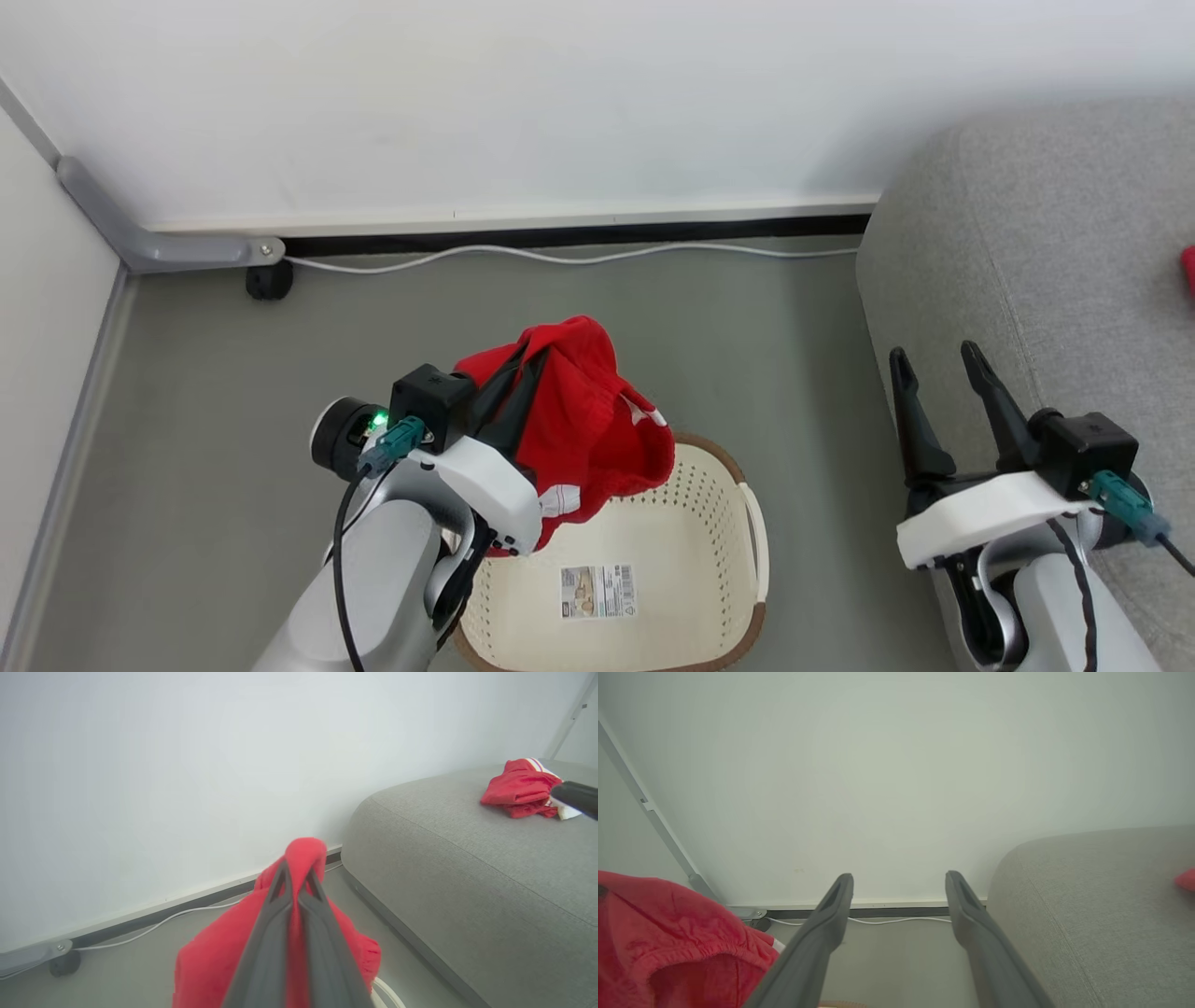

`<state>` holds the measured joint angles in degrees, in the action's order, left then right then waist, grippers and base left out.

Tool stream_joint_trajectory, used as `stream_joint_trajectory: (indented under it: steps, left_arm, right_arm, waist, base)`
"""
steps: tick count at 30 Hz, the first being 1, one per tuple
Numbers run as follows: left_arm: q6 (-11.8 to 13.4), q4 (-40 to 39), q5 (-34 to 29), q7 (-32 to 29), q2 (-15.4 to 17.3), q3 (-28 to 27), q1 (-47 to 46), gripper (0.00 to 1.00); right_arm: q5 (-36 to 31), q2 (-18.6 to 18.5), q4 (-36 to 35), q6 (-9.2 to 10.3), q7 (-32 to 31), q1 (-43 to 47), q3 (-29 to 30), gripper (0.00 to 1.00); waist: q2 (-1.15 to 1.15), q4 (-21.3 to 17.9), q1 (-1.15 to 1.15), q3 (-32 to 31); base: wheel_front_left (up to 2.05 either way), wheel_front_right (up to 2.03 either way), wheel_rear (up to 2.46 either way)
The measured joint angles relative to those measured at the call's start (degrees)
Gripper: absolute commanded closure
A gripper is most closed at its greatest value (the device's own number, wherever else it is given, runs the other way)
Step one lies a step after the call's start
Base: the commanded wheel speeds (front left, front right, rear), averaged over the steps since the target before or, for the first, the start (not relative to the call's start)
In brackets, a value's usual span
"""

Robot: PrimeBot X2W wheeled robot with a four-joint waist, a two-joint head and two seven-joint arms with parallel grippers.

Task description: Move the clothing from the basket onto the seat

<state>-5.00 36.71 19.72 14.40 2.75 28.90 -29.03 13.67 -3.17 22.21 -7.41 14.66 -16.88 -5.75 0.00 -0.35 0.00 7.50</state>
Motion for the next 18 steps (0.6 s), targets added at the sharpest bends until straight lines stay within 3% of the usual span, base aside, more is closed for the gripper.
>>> stream_joint_trajectory:
  steps: [7,18]
  left_arm:
    - [-0.49,-7.21,-0.31,0.00,-0.21,-1.29,0.52,1.00]
    - [-1.05,-15.52,-0.32,0.01,-0.38,0.35,-1.33,1.00]
  right_arm:
    - [0.01,0.03,1.10,-0.01,0.00,3.12,-0.20,0.00]
    - [0.00,0.07,1.74,-0.01,0.00,3.95,-0.53,0.00]
  waist:
    - [0.00,0.43,0.00,-3.59]
    - [0.00,0.00,0.00,-3.58]
  base:
    - [0.00,0.00,0.00]
    - [0.00,0.00,0.00]
